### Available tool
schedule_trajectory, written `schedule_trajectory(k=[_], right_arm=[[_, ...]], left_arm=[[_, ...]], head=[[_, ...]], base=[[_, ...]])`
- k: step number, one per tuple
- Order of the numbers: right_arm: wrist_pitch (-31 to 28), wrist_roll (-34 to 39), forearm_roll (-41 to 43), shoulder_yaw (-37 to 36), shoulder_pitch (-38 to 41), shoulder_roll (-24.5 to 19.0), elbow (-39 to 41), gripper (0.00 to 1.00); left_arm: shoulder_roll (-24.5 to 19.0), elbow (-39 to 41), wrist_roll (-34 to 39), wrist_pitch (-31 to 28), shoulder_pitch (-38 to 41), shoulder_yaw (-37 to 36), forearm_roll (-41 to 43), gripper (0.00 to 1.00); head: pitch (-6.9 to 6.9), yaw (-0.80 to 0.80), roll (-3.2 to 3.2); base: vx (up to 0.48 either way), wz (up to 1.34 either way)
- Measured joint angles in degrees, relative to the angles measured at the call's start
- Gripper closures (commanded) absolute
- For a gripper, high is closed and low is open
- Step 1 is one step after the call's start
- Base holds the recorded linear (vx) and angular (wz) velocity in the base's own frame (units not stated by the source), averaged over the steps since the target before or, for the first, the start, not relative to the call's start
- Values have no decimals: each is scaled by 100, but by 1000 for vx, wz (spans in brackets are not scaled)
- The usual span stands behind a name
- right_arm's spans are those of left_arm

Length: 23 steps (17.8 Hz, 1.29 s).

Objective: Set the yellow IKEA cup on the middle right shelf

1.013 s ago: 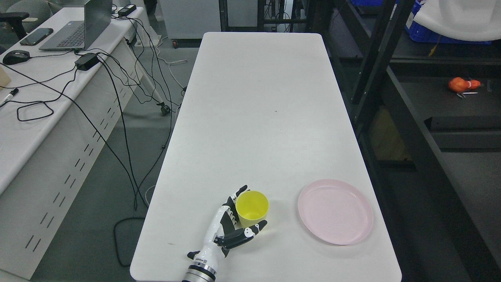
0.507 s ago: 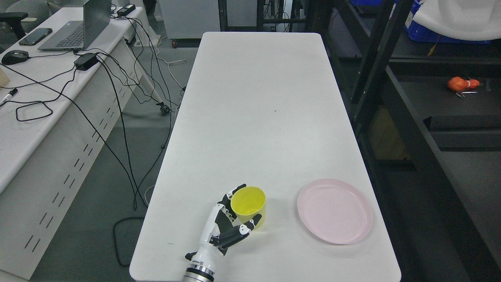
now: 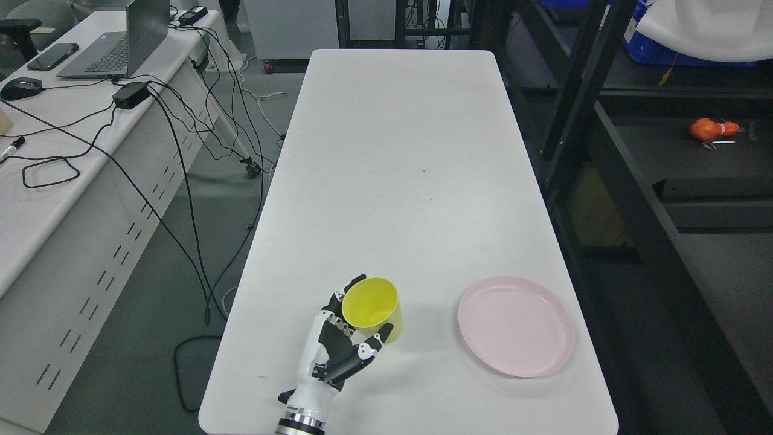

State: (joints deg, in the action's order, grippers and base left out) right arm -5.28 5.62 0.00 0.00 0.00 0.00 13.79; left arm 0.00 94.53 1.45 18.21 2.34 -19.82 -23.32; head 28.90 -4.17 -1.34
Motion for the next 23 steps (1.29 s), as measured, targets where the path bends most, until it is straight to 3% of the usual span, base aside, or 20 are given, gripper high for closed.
schedule_trajectory(k=[10,23], right_arm=[[4,0,0,0,-1,0,1,1],[4,0,0,0,0,0,0,1]], left_arm=[[0,461,-37,464,194,-18,-37,100],[0,655,-50,990,410,-70,-41,100]], head=[[0,0,0],[0,0,0]], base=[[-41,0],[-188,-167]])
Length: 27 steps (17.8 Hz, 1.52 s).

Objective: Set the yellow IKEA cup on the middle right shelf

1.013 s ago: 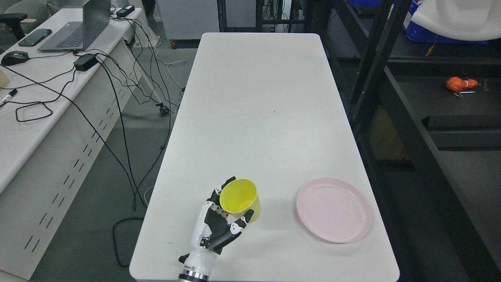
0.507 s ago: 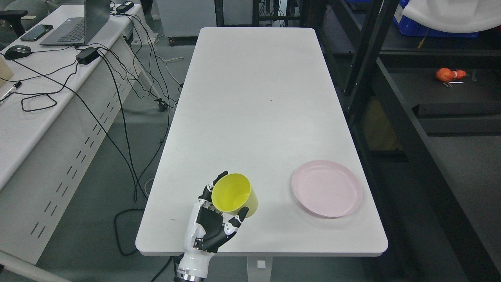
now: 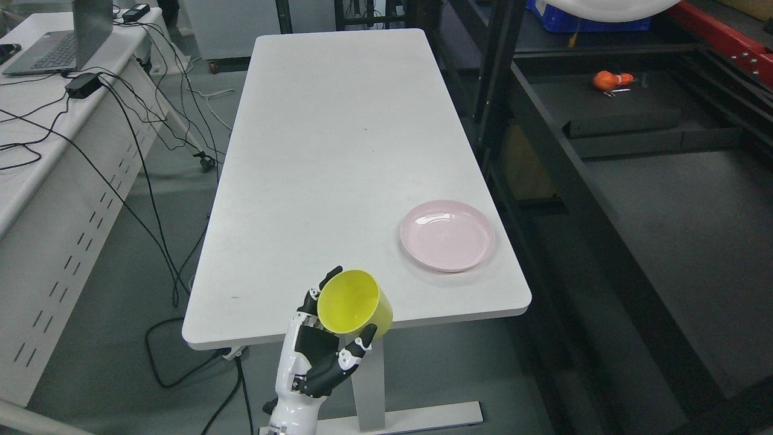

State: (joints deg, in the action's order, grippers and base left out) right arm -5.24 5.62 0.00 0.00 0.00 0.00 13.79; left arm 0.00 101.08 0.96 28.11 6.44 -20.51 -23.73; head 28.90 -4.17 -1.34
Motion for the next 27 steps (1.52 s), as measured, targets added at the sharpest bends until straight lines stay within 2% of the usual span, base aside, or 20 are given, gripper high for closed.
schedule_trajectory(k=[27], right_arm=[[1,0,0,0,1,0,0,1]], left_arm=[[0,58,-102,212,8,-351,-1,100]], head=[[0,0,0]], base=[[-207,-260]])
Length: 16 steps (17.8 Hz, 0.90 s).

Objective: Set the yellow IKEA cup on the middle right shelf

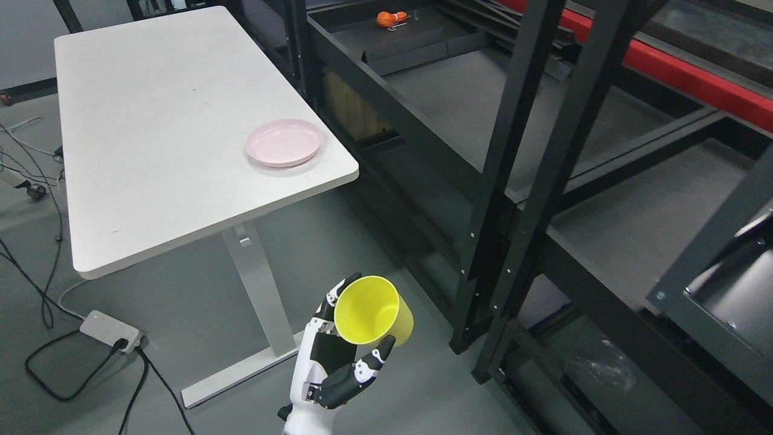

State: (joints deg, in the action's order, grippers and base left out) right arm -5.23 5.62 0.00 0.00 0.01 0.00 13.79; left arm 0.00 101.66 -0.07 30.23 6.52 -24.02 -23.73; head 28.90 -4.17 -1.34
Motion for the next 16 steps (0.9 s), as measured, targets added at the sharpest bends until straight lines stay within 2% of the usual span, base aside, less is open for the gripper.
schedule_trajectory(k=[8,16], right_arm=[[0,0,0,0,-1,0,0,1],[0,0,0,0,1,0,0,1]], left_arm=[[0,1,0,2,-25,-21,0,100],[0,2,-1,2,-68,-35,-1,100]], head=[[0,0,0],[0,0,0]], base=[[-238,-431],[-164,-810]])
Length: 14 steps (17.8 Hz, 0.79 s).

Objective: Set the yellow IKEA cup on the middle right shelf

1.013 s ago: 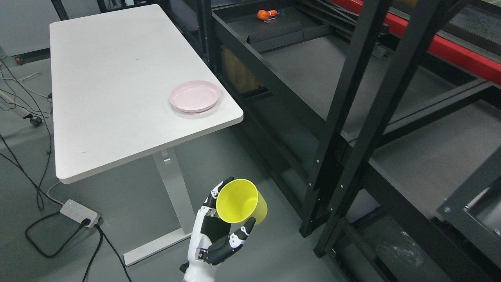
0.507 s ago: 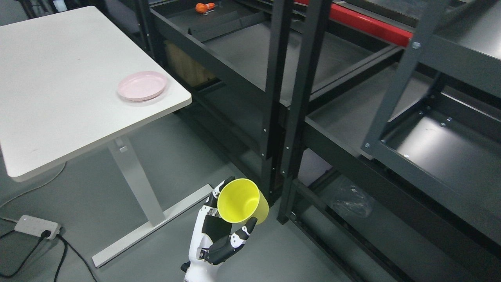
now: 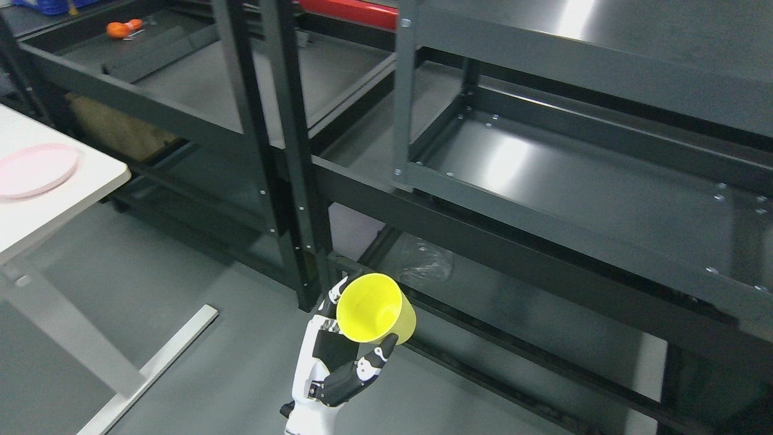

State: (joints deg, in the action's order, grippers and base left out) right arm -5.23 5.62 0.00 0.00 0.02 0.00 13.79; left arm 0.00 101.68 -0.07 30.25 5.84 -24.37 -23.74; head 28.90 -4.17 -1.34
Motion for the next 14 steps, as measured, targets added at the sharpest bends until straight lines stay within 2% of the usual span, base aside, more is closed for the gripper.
schedule_trajectory(k=[5,14], right_arm=[[11,0,0,0,1,0,0,1],[4,0,0,0,-4,0,0,1]], left_arm=[[0,0,-1,0,-54,-12,0,100],[0,1,-1,74,-659,141,1,100]], head=[[-1,0,0],[-1,0,0]], base=[[-91,-569],[31,-160]])
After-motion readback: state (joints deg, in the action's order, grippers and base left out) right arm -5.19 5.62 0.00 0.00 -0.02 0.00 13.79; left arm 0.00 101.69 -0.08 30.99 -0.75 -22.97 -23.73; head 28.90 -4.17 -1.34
